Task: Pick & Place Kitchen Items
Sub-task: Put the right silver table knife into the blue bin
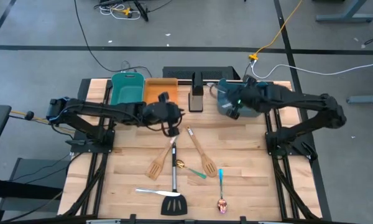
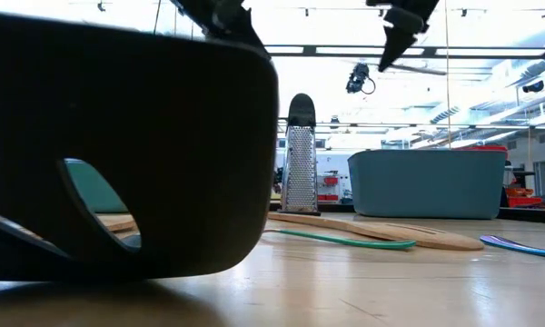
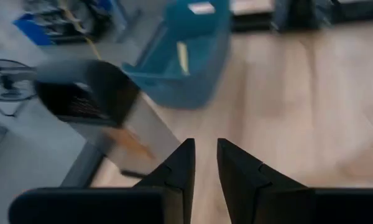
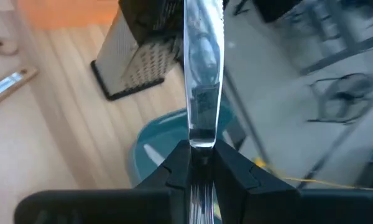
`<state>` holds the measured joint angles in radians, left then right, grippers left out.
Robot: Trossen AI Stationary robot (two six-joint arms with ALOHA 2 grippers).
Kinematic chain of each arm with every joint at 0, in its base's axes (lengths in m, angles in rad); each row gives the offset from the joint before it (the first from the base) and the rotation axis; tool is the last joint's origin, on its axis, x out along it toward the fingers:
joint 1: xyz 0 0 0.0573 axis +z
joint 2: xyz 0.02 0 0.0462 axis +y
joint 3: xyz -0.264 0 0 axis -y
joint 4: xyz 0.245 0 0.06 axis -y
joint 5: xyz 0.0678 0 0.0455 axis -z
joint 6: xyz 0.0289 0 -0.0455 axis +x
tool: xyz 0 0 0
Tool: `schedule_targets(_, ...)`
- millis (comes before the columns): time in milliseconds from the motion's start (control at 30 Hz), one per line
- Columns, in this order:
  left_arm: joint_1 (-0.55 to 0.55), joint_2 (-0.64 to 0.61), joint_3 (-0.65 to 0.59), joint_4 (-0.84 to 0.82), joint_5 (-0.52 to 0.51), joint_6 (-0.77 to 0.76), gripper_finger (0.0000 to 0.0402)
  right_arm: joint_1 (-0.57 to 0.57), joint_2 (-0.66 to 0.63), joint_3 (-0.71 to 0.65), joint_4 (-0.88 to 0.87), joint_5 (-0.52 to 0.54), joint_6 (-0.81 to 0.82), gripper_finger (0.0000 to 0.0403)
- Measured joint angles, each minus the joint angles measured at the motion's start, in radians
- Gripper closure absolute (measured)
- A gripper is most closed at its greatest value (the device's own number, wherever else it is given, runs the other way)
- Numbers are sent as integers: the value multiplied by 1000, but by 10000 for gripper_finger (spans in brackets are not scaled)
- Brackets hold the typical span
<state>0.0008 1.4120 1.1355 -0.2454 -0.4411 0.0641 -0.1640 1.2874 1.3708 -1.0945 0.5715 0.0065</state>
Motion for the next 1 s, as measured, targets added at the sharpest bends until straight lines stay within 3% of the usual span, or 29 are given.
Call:
schedule_targets(333,72,0,0,17,0,-19,328,-259,-101,-10,-37,-181,-38,354)
schedule_targets(767,127,3,0,16,0,-57,328,-438,-34,-11,-72,-187,-188,354)
schedule_targets(1000,126,3,0,16,1,-55,328,-512,-25,-143,1,-214,-259,354)
